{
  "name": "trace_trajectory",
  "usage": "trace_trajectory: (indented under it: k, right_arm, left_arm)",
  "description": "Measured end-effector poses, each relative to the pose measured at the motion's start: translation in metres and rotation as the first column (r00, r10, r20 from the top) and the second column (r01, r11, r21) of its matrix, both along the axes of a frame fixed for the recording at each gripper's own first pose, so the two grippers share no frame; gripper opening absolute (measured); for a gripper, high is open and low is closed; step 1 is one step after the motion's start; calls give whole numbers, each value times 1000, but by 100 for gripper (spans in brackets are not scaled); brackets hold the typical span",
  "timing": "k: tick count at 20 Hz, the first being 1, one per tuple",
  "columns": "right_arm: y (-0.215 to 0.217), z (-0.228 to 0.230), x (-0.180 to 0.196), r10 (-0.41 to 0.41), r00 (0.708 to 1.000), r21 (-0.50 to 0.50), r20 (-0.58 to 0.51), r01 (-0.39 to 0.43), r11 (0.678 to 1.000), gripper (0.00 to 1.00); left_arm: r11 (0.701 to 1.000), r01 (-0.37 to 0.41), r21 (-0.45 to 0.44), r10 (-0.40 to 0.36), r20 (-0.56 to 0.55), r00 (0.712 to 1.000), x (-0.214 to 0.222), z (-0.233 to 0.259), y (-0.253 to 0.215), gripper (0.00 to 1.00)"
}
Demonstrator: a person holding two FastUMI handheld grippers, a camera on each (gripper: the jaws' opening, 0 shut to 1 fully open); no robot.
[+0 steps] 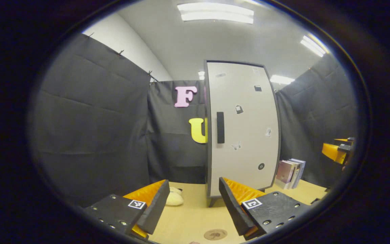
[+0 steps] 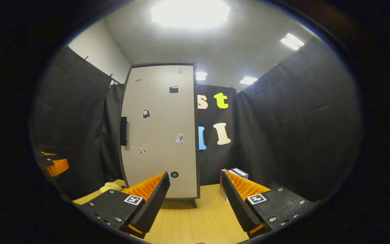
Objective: Open the cabinet door with the right hand, grasp the bottle in the cabinet with the left hand and place it on the coaster, then close the cabinet door with the right hand.
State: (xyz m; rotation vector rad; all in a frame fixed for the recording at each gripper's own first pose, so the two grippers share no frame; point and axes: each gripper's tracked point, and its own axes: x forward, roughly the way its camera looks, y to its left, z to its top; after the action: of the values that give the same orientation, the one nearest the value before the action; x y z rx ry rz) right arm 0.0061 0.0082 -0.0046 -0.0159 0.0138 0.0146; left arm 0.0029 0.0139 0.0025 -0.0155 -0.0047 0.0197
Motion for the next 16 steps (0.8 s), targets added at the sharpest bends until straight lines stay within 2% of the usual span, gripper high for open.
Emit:
trace_trajectory:
  k: [8, 16]
  right_arm:
    - [1, -2, 2, 16, 1000, 3, -3, -16, 1000, 96]
    - [34, 7, 20, 76, 997, 8, 11, -76, 997, 96]
  left_arm:
    - [1000, -1, 19, 0, 17, 1000, 6, 5, 5, 87]
    - [999, -35, 27, 34, 23, 999, 0, 7, 22, 87]
